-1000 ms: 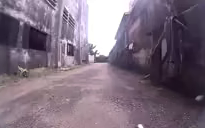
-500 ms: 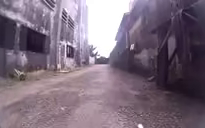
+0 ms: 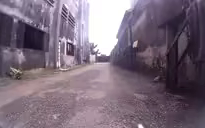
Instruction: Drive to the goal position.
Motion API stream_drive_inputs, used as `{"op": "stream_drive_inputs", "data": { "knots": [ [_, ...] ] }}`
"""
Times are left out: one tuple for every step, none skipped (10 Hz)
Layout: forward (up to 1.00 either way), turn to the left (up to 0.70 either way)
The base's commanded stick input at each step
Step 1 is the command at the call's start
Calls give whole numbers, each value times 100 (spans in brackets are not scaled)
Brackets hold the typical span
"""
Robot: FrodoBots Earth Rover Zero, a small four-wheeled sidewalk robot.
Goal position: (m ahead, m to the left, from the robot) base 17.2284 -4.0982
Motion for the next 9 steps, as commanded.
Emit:
{"op": "stream_drive_inputs", "data": {
  "knots": [
    [50,0],
    [50,0],
    [50,0],
    [50,0],
    [50,0],
    [50,0],
    [50,0],
    [50,0],
    [50,0]
  ]
}}
